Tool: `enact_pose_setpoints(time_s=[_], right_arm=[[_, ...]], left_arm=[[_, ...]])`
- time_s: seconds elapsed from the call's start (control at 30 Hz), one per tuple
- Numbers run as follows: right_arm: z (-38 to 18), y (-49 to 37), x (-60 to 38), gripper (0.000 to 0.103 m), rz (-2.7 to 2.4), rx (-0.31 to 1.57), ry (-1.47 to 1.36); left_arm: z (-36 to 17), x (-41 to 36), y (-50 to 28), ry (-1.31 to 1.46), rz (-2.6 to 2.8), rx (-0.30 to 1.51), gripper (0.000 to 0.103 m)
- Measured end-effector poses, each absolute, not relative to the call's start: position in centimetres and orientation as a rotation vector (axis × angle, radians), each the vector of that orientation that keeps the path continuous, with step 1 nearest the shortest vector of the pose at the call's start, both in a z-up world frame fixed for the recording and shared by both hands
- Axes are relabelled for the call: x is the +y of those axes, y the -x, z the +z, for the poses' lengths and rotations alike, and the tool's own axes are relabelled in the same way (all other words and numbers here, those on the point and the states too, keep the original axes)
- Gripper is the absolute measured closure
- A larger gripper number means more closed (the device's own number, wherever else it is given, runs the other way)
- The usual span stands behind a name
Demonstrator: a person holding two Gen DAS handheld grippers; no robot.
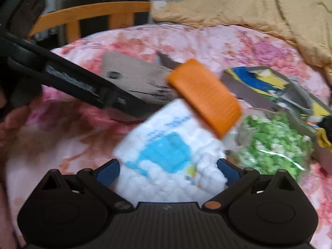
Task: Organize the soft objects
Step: 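Grasp the white towel with the right gripper while the left grasps the beige pouch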
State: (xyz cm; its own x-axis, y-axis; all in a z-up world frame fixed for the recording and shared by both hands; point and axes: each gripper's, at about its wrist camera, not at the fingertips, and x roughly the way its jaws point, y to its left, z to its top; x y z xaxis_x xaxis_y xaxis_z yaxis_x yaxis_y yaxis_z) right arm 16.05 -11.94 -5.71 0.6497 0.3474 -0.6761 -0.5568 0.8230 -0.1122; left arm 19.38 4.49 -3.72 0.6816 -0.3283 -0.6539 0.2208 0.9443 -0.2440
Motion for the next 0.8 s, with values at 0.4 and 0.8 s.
enact_pose_setpoints(time_s=[0.4,0.8], right_arm=[[-6.5,-16.9,-12.3,0.017,0.523,0.757,0.298],[-6.3,-16.6,-12.5,0.039,0.523,0.759,0.279]], left_arm=[[-3.3,4.1,-19.0,0.118,-0.341,0.717,0.068],[-3.2,2.7,-17.9,-0.005,-0.354,0.665,0.087]])
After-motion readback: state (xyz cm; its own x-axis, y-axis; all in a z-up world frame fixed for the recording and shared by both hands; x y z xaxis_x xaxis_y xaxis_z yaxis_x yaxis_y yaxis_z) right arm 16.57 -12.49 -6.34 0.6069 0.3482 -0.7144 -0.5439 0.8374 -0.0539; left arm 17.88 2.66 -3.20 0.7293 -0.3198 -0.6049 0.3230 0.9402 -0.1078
